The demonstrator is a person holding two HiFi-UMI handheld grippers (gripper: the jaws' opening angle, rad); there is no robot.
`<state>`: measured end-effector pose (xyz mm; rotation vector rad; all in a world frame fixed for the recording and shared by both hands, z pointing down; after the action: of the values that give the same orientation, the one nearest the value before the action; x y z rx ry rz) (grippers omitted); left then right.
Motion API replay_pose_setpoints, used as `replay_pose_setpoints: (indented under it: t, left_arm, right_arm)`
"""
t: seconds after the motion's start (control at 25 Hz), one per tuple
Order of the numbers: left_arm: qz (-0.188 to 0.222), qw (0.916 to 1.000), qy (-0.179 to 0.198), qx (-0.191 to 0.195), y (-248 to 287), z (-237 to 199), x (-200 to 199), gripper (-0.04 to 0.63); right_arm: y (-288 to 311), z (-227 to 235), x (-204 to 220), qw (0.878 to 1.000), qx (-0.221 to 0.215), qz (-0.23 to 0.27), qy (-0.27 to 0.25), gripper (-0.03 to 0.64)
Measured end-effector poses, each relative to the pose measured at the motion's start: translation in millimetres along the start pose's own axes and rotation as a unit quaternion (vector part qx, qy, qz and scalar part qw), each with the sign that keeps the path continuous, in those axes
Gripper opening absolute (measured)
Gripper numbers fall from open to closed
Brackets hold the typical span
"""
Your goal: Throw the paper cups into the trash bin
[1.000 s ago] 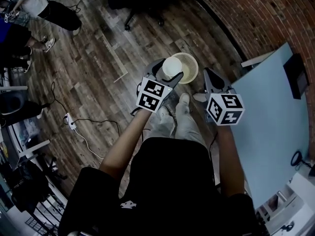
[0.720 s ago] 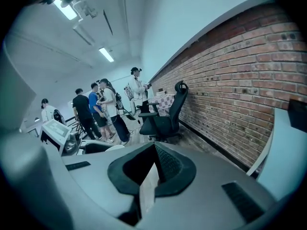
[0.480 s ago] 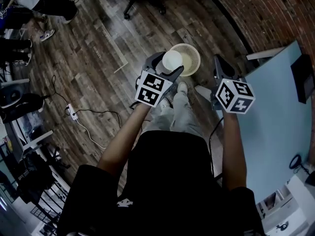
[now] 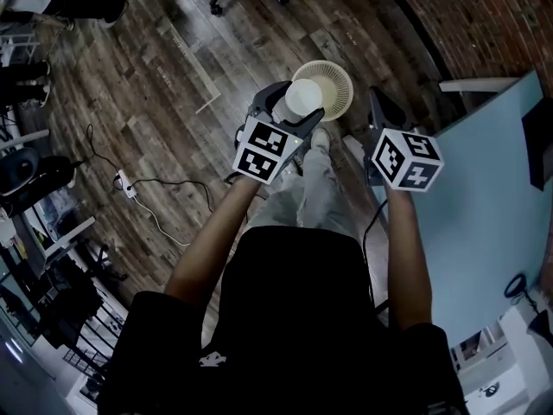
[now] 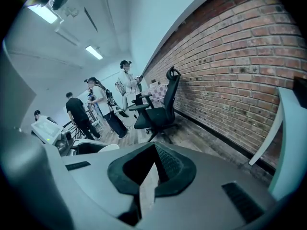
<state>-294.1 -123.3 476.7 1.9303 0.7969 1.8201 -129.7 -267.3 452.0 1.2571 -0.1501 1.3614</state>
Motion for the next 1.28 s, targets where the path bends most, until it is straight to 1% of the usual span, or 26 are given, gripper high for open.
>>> replay_pose_setpoints:
  t: [0.32, 0.52, 0.6, 0.76, 0.84, 1.12, 1.28]
  left_arm:
    - [-0.018, 0.9997, -0.015, 0.01, 26, -11, 17, 0.345]
    - [-0.033, 0.999, -0.024, 0.02, 48, -21, 35, 0.344]
    - [-0.04, 0.9987, -0.017, 0.028, 59, -24, 42, 0.344]
    - [-0.053, 0.9971, 0.026, 0.047, 87, -25, 57, 0.344]
    - [-0.055, 0.9963, 0.032, 0.058, 101, -27, 65, 0.344]
    - [-0.062, 0.9955, 0.014, 0.07, 139, -33, 95, 0.344]
    - [-0.068, 0.9945, -0.002, 0.08, 157, -34, 110, 0.344]
  right_arm:
    - [33, 18, 14, 0.999, 0.001, -0.026, 0.025, 0.0]
    - [63, 32, 25, 0.999, 0.003, -0.047, 0.024, 0.0]
    - [74, 42, 27, 0.998, 0.004, -0.057, 0.022, 0.0]
    - [91, 64, 33, 0.997, 0.015, -0.066, 0.034, 0.0]
    - [100, 73, 38, 0.997, 0.018, -0.068, 0.042, 0.0]
    - [134, 94, 56, 0.995, 0.015, -0.082, 0.049, 0.0]
    - [154, 104, 63, 0.994, 0.014, -0.1, 0.046, 0.0]
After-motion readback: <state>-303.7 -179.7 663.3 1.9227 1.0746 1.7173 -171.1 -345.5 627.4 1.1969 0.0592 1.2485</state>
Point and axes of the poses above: the fingertips, and each gripper's own axes: y forward along the fingers, z to its right, x out of its underside, the point moved 10 cm from there along -y, backward along the fingers, and after that the axes turned 5 degrees about y, right-handed, at the moved point
